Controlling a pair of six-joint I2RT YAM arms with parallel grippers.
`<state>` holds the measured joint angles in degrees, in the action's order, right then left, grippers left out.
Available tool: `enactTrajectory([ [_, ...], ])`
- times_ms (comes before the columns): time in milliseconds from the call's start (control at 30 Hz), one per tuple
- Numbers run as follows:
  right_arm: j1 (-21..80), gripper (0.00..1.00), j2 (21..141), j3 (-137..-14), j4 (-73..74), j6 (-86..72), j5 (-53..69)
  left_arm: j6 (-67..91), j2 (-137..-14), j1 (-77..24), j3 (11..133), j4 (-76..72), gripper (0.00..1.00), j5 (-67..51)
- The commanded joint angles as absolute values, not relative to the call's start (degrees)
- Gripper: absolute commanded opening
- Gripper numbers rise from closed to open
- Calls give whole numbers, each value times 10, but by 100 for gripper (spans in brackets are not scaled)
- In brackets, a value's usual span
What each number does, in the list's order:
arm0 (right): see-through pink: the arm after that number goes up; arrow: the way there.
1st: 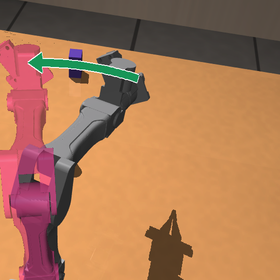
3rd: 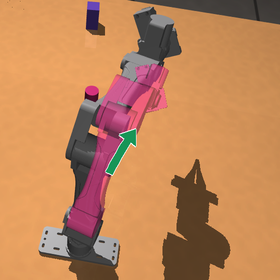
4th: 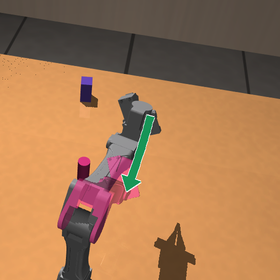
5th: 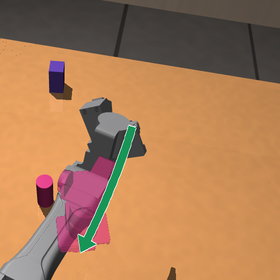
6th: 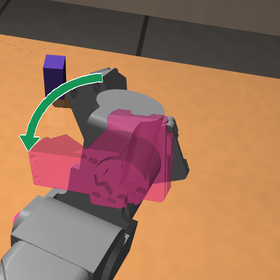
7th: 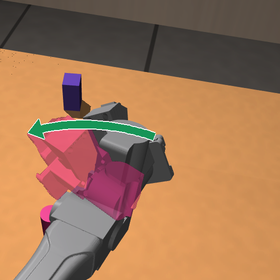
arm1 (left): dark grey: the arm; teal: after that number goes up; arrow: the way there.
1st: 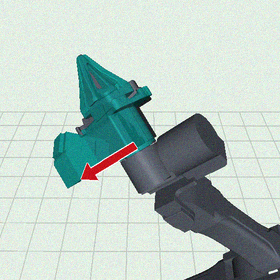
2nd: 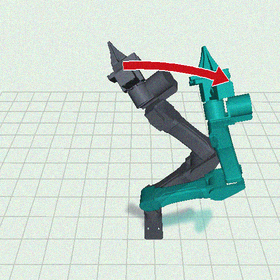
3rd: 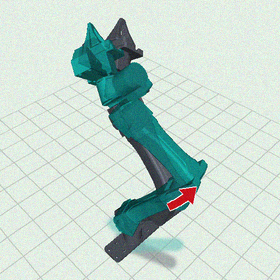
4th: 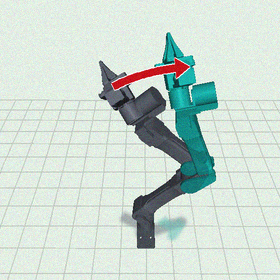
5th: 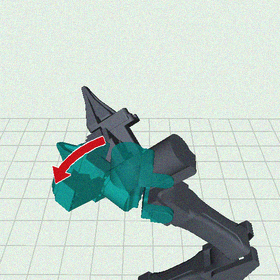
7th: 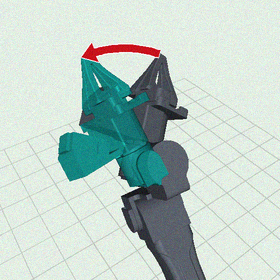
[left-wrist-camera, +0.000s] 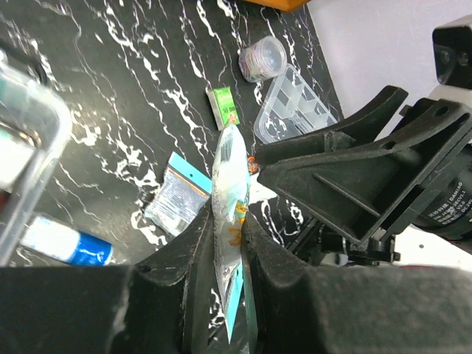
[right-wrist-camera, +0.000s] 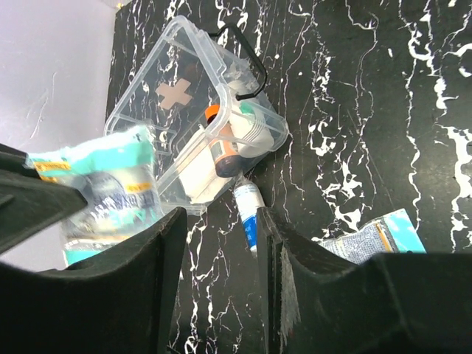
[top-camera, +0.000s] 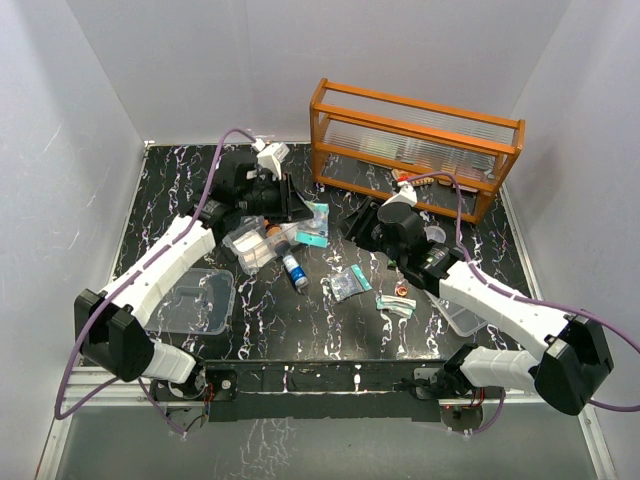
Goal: Organize the medicine kit
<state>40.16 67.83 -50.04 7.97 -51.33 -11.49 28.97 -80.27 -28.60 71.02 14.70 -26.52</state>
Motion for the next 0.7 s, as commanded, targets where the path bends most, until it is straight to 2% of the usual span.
enactTrajectory([
  [0, 404, 41, 647, -504, 86, -495, -150, 107, -824, -277, 812, 316, 10, -208],
  [133, 404, 42, 641, -500, 97, -491, -151, 25, -831, -250, 852, 360, 12, -139],
  [433, 404, 41, 621, -474, 101, -506, -146, -21, -870, -130, 888, 411, 13, -145],
  [667, 403, 41, 624, -472, 103, -503, -145, -45, -885, -113, 849, 396, 11, -127],
])
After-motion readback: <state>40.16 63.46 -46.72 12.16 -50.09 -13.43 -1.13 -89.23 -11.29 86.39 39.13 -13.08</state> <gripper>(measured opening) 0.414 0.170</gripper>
